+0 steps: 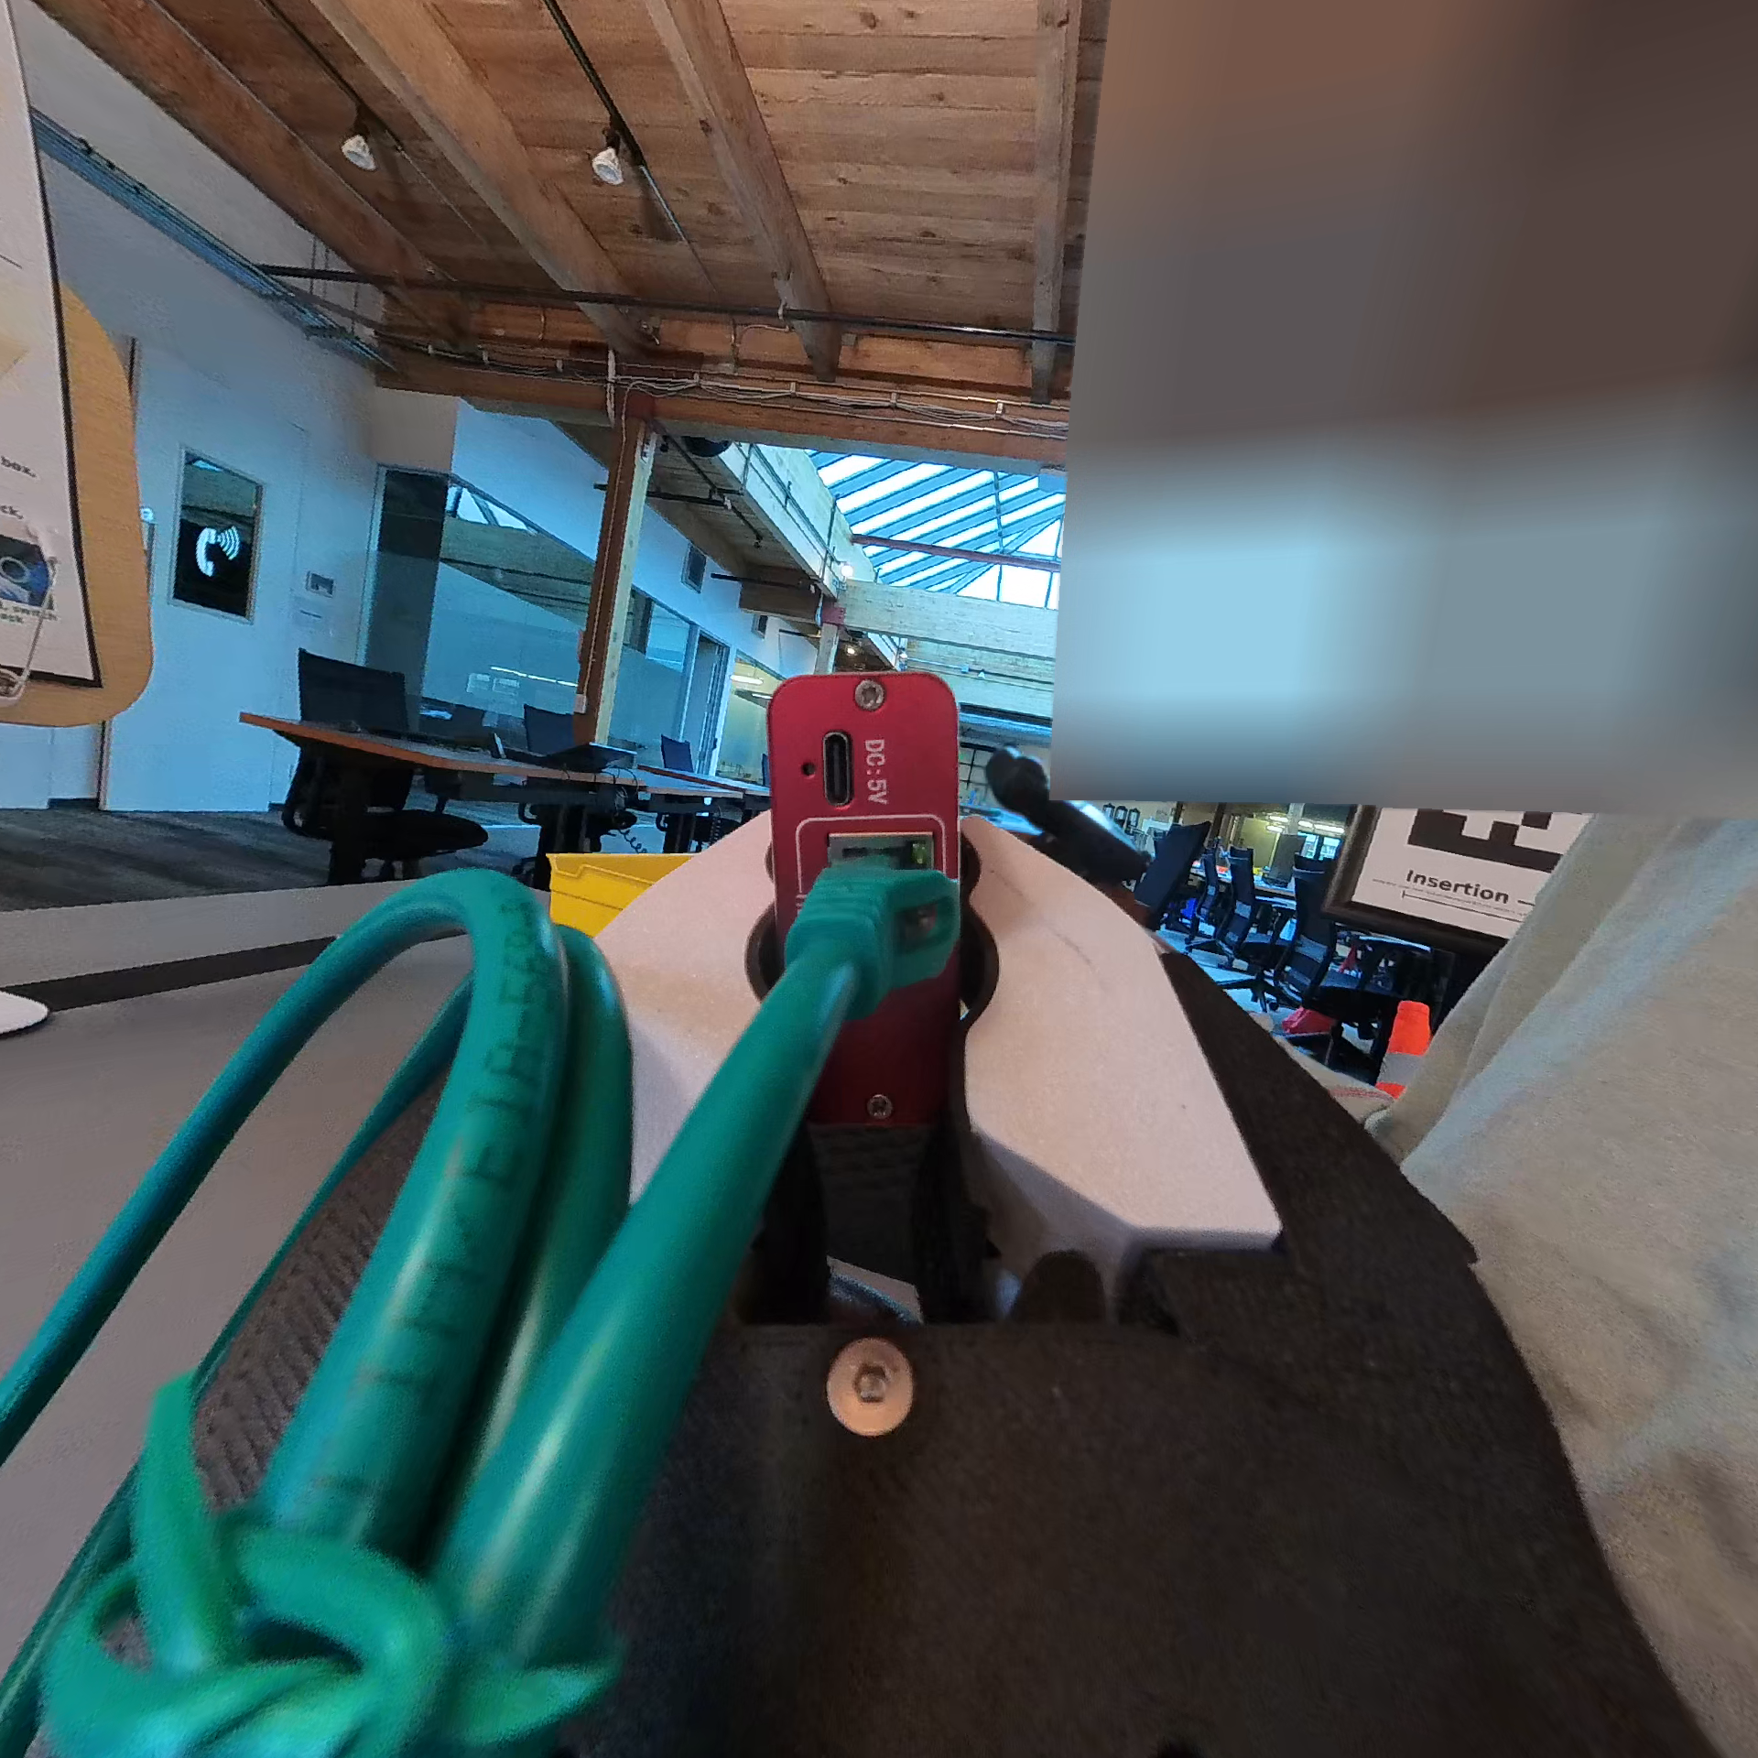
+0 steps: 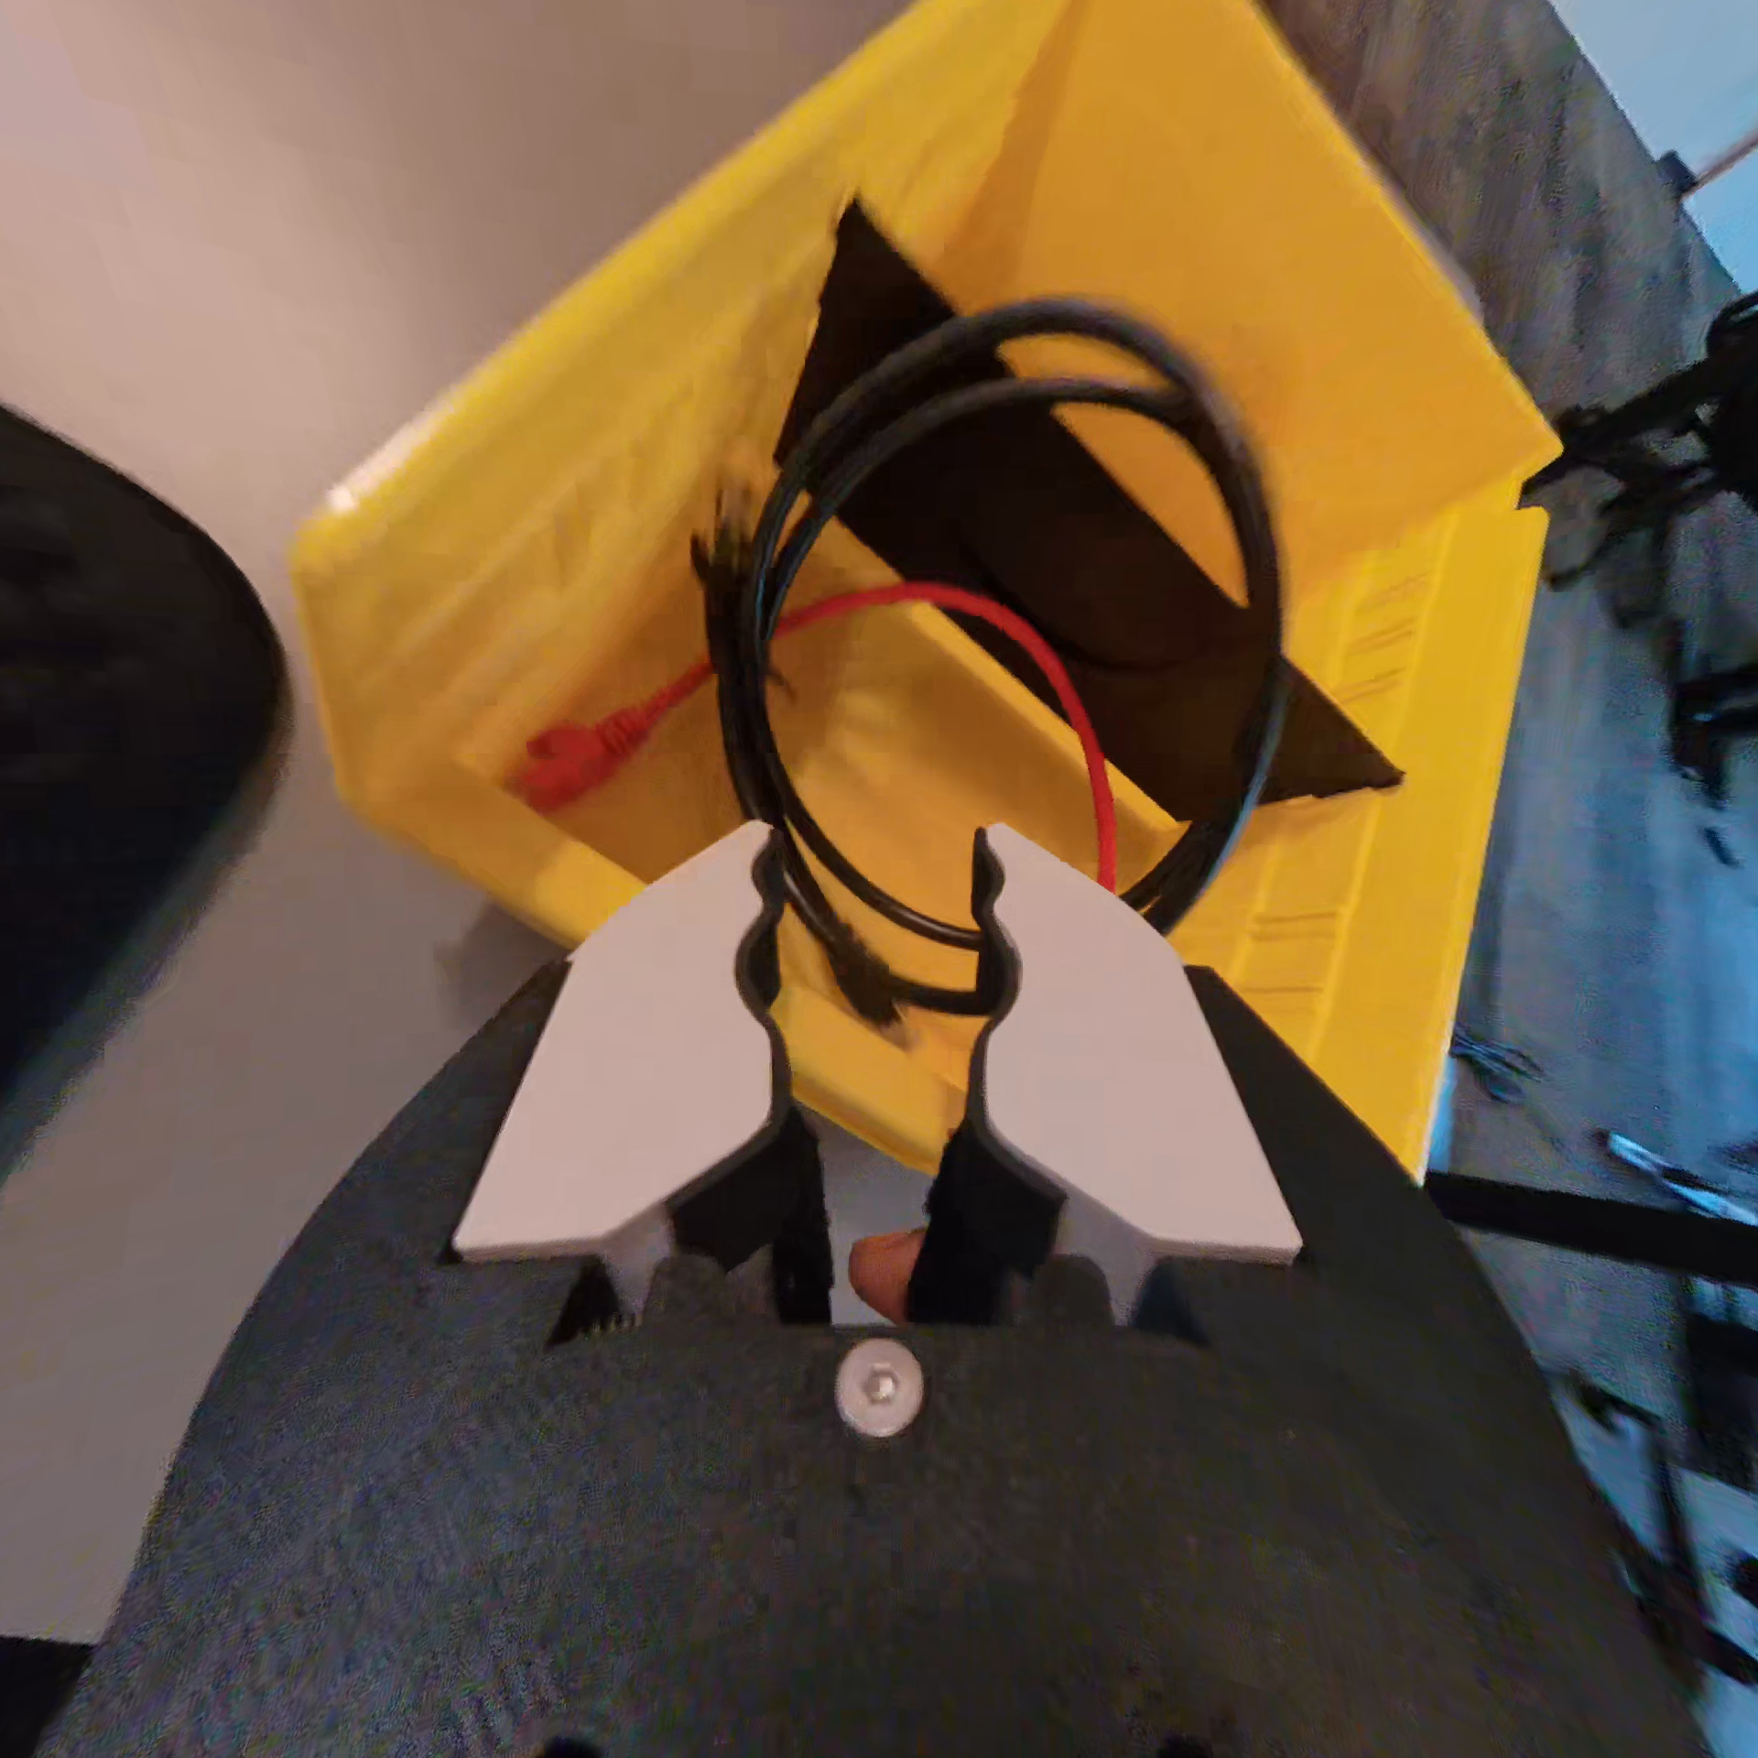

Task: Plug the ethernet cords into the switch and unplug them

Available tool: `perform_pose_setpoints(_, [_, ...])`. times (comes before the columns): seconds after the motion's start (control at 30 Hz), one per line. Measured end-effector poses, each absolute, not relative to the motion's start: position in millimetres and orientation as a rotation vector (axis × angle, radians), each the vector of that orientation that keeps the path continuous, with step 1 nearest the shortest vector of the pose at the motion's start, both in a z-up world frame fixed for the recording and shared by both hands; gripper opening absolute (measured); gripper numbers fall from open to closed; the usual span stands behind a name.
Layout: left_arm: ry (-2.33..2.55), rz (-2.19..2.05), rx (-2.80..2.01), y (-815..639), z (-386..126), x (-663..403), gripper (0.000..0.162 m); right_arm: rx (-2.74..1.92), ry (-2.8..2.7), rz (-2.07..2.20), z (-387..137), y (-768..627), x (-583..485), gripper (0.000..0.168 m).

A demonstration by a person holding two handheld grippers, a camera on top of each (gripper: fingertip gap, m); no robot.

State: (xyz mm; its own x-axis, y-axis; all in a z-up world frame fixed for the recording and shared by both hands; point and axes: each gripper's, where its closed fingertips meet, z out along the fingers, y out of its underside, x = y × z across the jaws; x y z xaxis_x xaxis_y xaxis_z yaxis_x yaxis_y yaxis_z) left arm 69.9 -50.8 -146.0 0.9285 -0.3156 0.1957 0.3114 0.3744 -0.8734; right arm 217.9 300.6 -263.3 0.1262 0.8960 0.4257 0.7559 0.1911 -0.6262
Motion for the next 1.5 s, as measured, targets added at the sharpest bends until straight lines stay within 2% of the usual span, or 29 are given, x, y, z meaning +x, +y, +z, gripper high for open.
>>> perform_pose_setpoints(0.13, [0.006, -0.396, -1.121, -50.4, -146.4, 70.2, 0.028, -1.534, -1.424, 0.359, -224.1, 309.1, 216.7, 0.034])
perform_pose_setpoints(0.37, [0.002, -0.403, -1.159, -45.9, -151.8, 71.2, 0.028, -1.485, -1.220, 0.270, -202.1, 341.8, 220.0, 0.050])
perform_pose_setpoints(0.43, [0.009, -0.401, -1.161, -45.9, -151.9, 72.5, 0.027, -1.524, -1.221, 0.262, -210.0, 356.3, 214.3, 0.045])
perform_pose_setpoints(0.6, [0.012, -0.396, -1.159, -45.8, -152.0, 72.4, 0.027, -1.639, -1.280, 0.155, -246.3, 381.5, 205.8, 0.021])
perform_pose_setpoints(0.73, [0.012, -0.404, -1.161, -45.6, -152.4, 72.9, 0.028, -1.729, -1.320, 0.042, -274.4, 388.4, 208.2, 0.027])
perform_pose_setpoints(0.77, [0.013, -0.404, -1.160, -45.6, -152.5, 73.0, 0.028, -1.747, -1.326, 0.005, -279.5, 390.6, 211.2, 0.023])
perform_pose_setpoints(0.8, [0.013, -0.405, -1.161, -45.5, -152.5, 72.9, 0.028, -1.749, -1.323, -0.051, -281.5, 394.1, 216.3, 0.010])
perform_pose_setpoints(0.83, [0.012, -0.407, -1.162, -45.4, -152.7, 72.9, 0.028, -1.741, -1.342, -0.105, -282.8, 396.3, 221.1, 0.009])
perform_pose_setpoints(0.97, [0.013, -0.416, -1.168, -44.6, -153.5, 73.8, 0.028, -1.806, -1.443, -0.279, -293.2, 397.4, 238.0, 0.013])
perform_pose_setpoints(1.03, [0.011, -0.412, -1.175, -43.9, -154.4, 73.5, 0.028, -1.851, -1.462, -0.293, -293.9, 393.3, 242.4, 0.038])
perform_pose_setpoints(1.1, [0.000, -0.406, -1.184, -42.9, -155.7, 71.8, 0.028, -1.858, -1.399, -0.227, -283.1, 388.0, 240.1, 0.055])
perform_pose_setpoints(1.13, [-0.004, -0.408, -1.186, -42.7, -156.1, 71.4, 0.028, -1.837, -1.341, -0.189, -272.0, 385.0, 238.3, 0.058])
perform_pose_setpoints(1.3, [-0.015, -0.415, -1.192, -41.7, -157.0, 70.6, 0.028, -1.602, -1.139, 0.080, -202.5, 343.2, 215.5, 0.057])
perform_pose_setpoints(1.5, [-0.032, -0.408, -1.252, -36.2, -165.4, 69.5, 0.028, -1.097, -1.492, 1.186, -151.3, 148.0, 134.6, 0.053])
